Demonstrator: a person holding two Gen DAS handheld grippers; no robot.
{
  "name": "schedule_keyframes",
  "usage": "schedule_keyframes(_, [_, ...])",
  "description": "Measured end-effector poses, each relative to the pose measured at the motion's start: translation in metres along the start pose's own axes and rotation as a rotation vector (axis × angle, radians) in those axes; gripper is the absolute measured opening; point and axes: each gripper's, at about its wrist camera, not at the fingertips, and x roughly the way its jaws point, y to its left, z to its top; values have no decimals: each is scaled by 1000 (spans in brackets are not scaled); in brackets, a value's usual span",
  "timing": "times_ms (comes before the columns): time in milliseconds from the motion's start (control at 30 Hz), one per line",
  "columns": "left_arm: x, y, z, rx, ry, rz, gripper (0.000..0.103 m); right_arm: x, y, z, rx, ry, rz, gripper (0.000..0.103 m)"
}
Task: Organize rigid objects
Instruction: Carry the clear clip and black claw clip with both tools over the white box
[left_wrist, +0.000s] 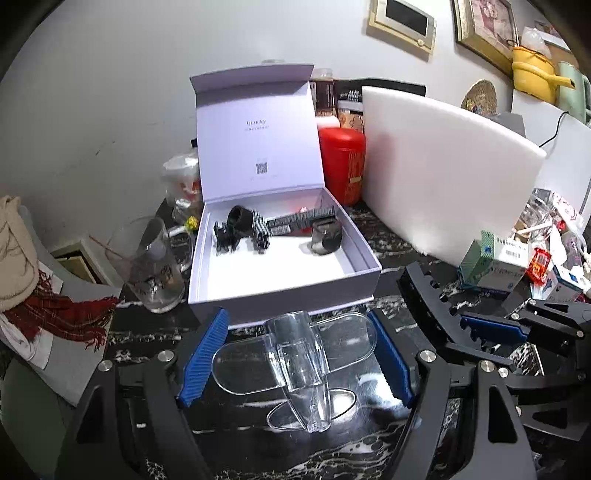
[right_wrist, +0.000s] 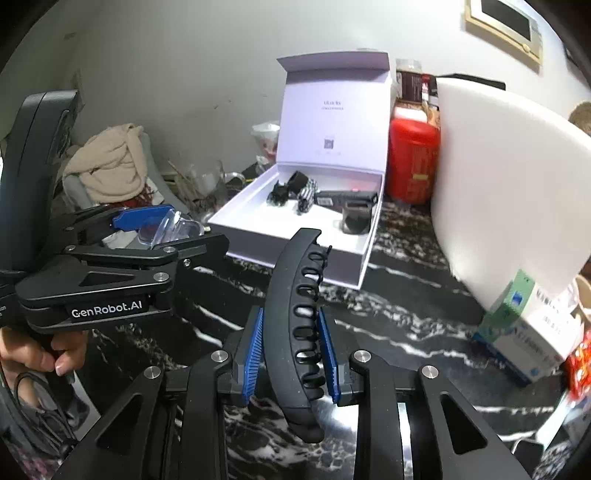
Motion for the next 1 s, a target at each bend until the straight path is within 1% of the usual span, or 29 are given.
schedule_keyframes(300, [1,2,26,22,-38,-9,77,6,-6,22,-20,-27,0,29])
schedule_keyframes(633, [18,18,50,11,-41,2,77,20,-10,51,-50,-52,8,29])
schedule_keyframes(1000, [34,32,80,24,-77,25,77,43,-16,83,-88,-71,22,29])
